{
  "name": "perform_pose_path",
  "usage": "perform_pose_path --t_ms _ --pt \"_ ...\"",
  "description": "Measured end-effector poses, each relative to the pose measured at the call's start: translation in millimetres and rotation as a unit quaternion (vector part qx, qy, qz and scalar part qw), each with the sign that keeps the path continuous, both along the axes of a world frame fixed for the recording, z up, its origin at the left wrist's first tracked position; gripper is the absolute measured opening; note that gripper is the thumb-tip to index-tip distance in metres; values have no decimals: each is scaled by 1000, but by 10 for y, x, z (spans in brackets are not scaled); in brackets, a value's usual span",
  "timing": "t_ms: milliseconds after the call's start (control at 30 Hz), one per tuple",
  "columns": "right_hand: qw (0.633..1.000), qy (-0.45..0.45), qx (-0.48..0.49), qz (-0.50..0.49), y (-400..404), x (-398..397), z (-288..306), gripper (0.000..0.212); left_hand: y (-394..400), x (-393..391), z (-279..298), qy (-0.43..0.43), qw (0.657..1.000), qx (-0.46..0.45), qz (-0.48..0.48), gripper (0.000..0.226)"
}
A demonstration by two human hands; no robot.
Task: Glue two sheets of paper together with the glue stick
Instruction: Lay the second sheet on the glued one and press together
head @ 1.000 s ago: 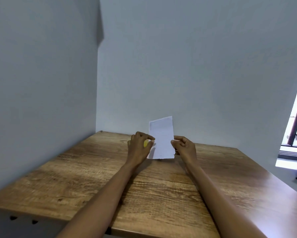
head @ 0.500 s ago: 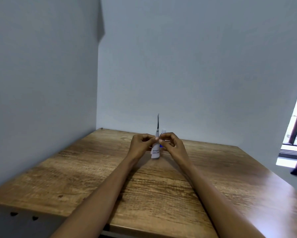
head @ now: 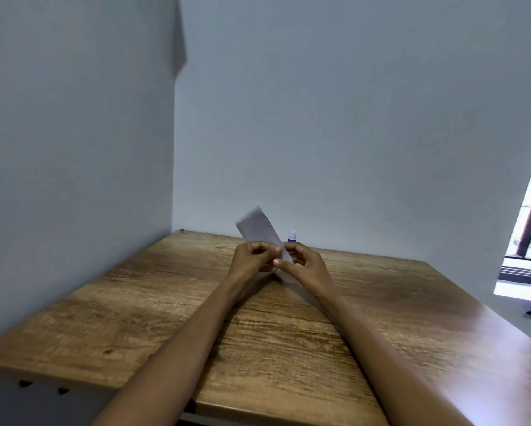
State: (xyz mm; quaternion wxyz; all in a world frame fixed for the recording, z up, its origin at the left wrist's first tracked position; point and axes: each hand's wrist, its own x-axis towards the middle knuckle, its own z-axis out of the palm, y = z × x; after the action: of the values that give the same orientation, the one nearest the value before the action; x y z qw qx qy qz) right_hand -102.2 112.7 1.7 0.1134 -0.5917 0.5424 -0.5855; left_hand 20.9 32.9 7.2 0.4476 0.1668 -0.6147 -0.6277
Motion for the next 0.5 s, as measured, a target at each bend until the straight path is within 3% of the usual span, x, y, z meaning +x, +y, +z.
perform_pose_path --t_ms 300,500 --pt "1000 2 4 19 39 50 11 34 8 4 30 37 999 2 27 13" --pt "999 -37 4 12 19 18 16 28 -43 8 2 33 999 3 14 11"
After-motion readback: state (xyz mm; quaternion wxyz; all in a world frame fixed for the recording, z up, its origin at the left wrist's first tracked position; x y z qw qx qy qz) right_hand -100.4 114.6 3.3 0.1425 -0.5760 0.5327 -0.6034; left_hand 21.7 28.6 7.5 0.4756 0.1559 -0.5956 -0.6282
